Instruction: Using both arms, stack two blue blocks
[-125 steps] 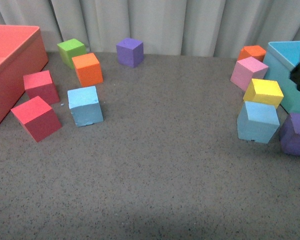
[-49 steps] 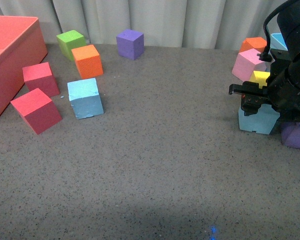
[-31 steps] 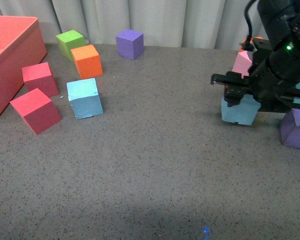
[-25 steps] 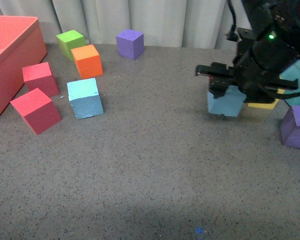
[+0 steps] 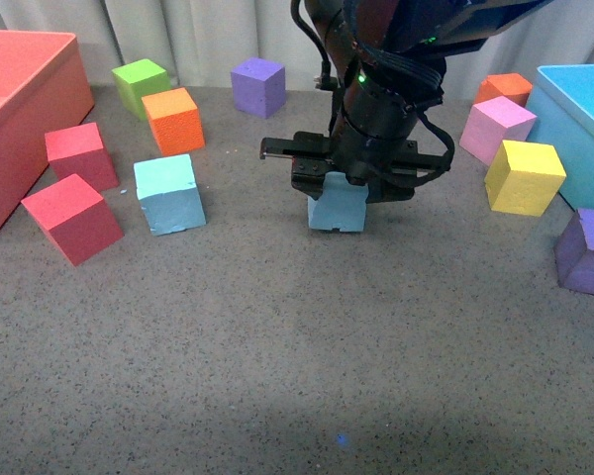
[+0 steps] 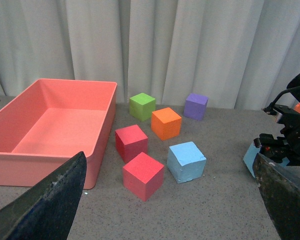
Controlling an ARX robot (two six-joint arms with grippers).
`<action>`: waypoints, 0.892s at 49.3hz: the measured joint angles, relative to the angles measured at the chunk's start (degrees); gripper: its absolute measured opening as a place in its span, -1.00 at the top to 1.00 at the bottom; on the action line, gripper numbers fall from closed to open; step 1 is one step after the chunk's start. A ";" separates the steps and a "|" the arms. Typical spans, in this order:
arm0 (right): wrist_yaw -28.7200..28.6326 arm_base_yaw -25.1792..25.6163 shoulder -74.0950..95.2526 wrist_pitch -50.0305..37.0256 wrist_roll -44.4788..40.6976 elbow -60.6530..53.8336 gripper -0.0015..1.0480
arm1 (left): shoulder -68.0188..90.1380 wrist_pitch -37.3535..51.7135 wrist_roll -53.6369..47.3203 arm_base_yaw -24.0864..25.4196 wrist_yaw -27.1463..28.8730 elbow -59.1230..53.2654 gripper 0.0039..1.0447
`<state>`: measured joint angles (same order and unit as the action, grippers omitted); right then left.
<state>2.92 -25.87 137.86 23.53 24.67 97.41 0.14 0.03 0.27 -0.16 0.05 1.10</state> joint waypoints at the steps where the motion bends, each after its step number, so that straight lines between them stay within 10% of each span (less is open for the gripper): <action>1: 0.00 -0.20 0.22 0.44 -0.02 0.55 0.13 | 0.00 0.00 0.00 0.00 0.00 0.00 -0.88; 10: 0.24 -1.29 1.09 1.92 0.15 2.29 0.07 | 0.00 0.00 0.00 0.00 0.00 0.00 -0.88; 28: -0.90 -1.11 -0.72 -1.66 0.37 -0.87 -0.84 | 0.00 0.00 0.00 0.00 0.00 0.00 -0.88; 44: 4.66 -0.42 -12.46 -20.65 -5.33 -12.83 -0.73 | 0.00 0.00 0.00 0.00 -0.02 0.00 -0.88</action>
<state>7.57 -26.28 125.40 2.87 19.33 84.58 0.14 0.03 0.27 -0.16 0.03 1.10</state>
